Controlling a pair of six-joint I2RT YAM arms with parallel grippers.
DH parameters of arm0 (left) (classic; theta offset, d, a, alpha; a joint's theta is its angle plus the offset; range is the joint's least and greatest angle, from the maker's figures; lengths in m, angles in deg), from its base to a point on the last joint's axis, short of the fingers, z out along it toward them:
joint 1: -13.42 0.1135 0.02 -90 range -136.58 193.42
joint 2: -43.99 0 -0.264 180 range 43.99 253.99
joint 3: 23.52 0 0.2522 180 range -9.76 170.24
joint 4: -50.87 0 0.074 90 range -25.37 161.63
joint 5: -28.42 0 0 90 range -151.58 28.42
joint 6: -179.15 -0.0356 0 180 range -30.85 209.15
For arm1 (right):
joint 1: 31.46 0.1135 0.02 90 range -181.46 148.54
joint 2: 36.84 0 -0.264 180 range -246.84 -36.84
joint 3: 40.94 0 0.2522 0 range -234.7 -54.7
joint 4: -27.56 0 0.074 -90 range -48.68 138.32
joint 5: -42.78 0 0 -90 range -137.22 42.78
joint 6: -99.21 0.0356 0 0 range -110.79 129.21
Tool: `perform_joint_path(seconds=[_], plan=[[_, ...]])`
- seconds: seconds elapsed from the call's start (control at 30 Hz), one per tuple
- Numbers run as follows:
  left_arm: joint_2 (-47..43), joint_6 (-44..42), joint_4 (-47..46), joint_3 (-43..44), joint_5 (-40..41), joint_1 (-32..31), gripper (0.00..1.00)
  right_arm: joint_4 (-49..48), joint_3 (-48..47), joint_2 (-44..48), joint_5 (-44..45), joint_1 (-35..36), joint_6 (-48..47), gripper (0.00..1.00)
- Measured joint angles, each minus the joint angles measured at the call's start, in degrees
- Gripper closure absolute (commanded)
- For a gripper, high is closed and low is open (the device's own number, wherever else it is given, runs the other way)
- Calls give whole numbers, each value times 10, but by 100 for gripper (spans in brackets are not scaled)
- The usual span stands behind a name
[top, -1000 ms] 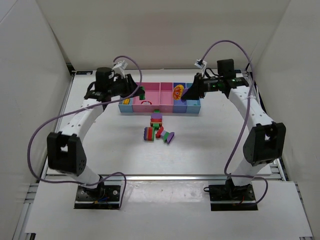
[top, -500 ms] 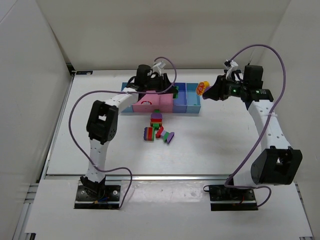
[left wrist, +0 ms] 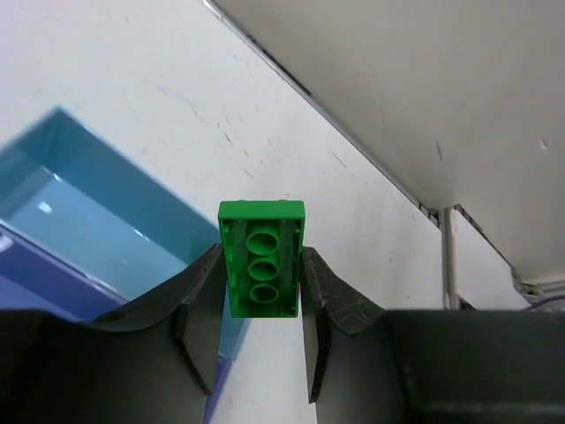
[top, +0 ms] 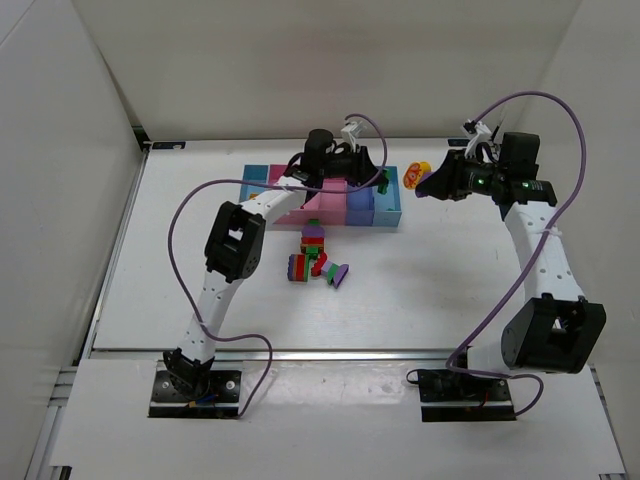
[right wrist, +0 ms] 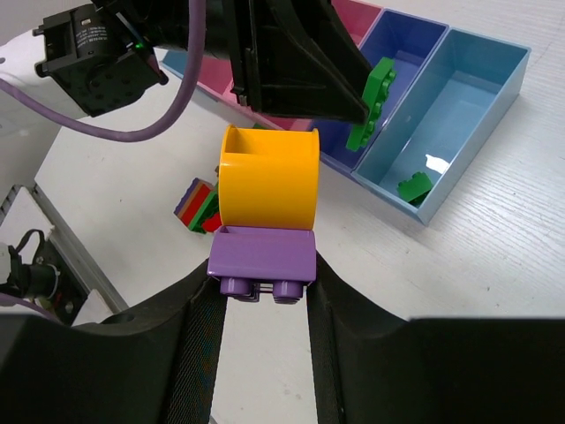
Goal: Sort the legos into containers by color
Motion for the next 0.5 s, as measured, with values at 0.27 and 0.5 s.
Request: perform_joint_path(seconds=[0.27, 0.5], plan=[[45, -38, -7, 66, 5, 1, 66, 3, -4, 0, 0, -13, 5, 100], [113, -74, 16, 157, 14, -7, 49, 5, -12, -2, 0, -14, 5, 100]])
